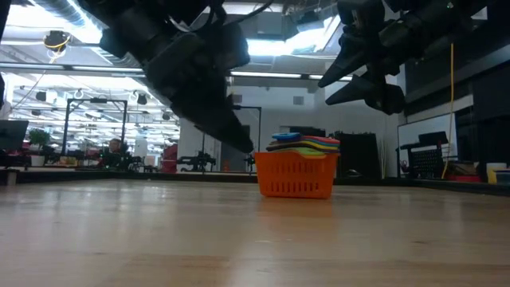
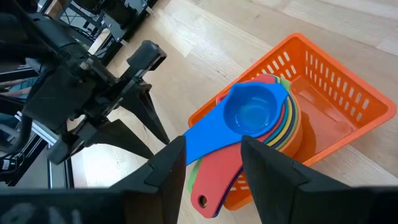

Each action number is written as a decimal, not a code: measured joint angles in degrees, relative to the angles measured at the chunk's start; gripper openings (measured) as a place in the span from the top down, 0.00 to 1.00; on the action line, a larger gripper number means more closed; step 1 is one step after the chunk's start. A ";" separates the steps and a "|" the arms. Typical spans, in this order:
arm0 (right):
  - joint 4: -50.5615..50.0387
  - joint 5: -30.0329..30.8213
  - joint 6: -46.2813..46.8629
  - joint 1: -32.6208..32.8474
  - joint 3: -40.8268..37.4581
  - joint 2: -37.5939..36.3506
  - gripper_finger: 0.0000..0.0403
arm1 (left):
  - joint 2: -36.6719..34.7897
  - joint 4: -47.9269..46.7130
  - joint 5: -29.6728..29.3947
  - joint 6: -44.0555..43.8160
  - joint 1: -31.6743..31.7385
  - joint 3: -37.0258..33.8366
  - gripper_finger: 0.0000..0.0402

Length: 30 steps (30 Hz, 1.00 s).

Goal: Nest measuring cups in basket
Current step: Put the nested measuring cups into the orange bin

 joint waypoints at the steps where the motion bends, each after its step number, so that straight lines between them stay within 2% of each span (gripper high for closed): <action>1: 0.00 0.00 0.00 0.00 -0.02 0.00 0.61 | 0.00 0.27 -0.69 0.00 -0.10 0.00 0.70; 9: 0.00 0.00 0.00 0.00 -0.01 0.00 0.61 | 0.00 5.91 -8.87 0.39 0.68 0.00 0.70; 20: -0.02 0.00 -0.02 -0.02 -0.02 0.00 0.61 | 0.00 12.56 -8.95 0.94 2.05 0.02 0.70; 30: 0.00 0.00 -0.02 0.00 -0.02 0.00 0.61 | -2.16 10.51 -11.02 10.98 2.02 0.09 0.70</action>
